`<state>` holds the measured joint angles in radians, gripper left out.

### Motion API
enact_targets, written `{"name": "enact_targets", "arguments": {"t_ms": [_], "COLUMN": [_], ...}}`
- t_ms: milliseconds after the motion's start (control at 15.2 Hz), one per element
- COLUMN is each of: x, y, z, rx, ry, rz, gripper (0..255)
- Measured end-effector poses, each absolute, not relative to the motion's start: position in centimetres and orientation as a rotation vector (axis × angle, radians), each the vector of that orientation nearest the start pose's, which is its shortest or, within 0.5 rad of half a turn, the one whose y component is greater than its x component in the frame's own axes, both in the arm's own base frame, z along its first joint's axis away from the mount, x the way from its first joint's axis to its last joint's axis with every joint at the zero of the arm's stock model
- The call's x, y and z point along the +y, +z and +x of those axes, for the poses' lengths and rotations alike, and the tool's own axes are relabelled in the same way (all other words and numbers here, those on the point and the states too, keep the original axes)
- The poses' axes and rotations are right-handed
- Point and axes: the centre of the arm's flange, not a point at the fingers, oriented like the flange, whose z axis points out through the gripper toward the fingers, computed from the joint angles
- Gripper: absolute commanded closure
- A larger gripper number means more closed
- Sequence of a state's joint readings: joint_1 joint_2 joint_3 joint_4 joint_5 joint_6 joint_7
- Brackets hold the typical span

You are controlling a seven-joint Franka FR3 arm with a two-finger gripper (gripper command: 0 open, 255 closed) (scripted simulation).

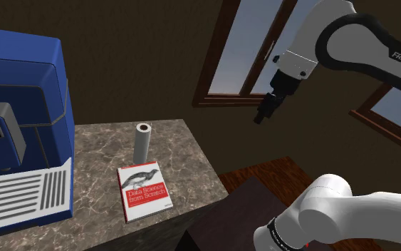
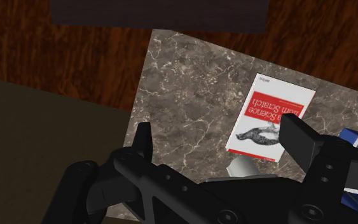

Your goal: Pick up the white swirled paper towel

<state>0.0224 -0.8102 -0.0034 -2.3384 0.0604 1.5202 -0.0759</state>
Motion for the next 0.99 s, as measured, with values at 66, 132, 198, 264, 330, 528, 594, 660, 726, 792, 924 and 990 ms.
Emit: {"name": "enact_targets", "arguments": {"t_ms": [66,132,198,264,330,528,594,660,726,792,924,990], "x": [1.2,1.5,2.3,2.9,3.5,5.9,6.9,8.0,8.5,9.2,10.9,11.3], "y": [60.2,59.9,59.6,59.4,58.8,57.1,56.4,55.7,55.0,54.5,53.3,52.9], "z": [29.5,29.9,30.4,31.2,32.1,34.7,35.5,36.5,37.3,38.3,40.1,41.2], "rx": [-0.152,-0.144,-0.133,-0.118,-0.103,-0.055,-0.038,-0.021,-0.004,0.013,0.046,0.063], "ry": [0.01,0.01,0.009,0.008,0.008,0.003,0.003,0.002,0.0,-0.002,-0.004,-0.006], "rz": [-3.075,-3.076,-3.079,-3.082,-3.085,-3.094,-3.097,-3.1,-3.102,-3.105,-3.11,-3.112], "gripper": [0,0,0,0,0,0,0,0,0,0,0,0]}}
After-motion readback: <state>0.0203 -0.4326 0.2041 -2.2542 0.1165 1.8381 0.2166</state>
